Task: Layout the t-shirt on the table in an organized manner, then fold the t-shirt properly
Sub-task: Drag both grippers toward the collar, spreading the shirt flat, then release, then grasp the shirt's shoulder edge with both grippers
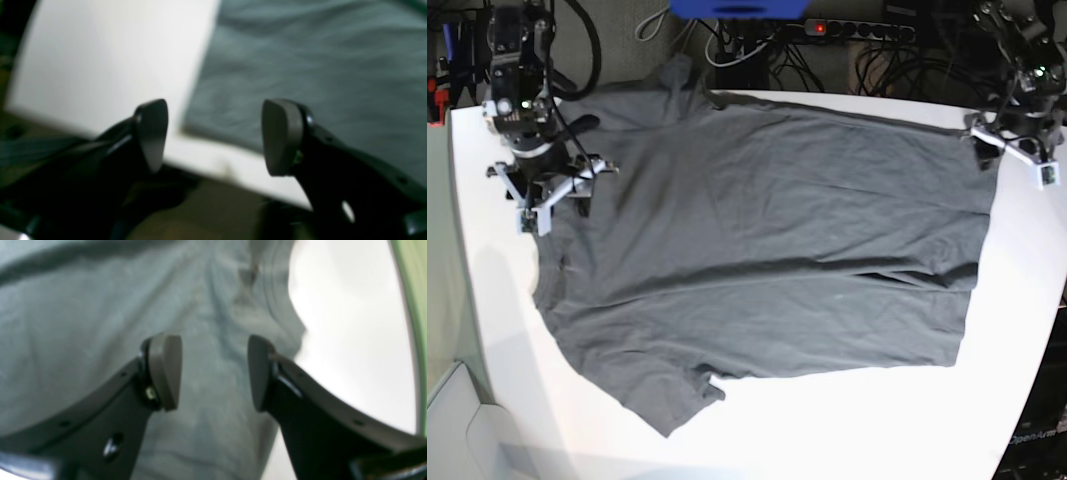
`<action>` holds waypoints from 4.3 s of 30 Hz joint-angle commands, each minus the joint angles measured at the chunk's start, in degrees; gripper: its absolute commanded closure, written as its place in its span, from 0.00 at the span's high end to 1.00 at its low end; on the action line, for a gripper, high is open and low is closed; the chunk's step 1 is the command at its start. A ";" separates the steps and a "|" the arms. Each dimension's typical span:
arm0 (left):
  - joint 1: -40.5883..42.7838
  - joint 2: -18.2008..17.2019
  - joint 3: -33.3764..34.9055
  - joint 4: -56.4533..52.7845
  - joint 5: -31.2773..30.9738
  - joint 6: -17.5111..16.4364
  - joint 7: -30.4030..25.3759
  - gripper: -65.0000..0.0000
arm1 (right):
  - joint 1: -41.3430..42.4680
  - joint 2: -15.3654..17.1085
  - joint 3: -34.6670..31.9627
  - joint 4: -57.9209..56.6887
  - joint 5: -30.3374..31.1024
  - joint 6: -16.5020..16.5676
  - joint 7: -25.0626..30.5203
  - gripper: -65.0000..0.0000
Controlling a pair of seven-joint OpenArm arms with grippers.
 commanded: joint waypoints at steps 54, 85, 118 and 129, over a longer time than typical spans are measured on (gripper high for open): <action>-6.84 -2.94 -0.57 -24.68 4.96 -7.92 -7.30 0.14 | -6.26 0.30 8.95 3.56 0.05 0.50 1.64 0.51; -4.56 -3.21 -0.65 -20.64 4.88 -7.92 -7.30 0.00 | -11.36 -8.58 18.45 4.27 1.28 25.55 -6.01 0.51; -4.65 -3.03 -0.57 -20.20 4.88 -7.92 -7.30 0.00 | -11.63 -11.04 18.89 -0.48 1.28 25.55 -9.70 0.51; -4.65 -3.03 -0.65 -20.20 4.88 -7.92 -7.30 0.00 | -11.80 -10.95 17.39 -4.00 1.63 25.55 -9.18 0.50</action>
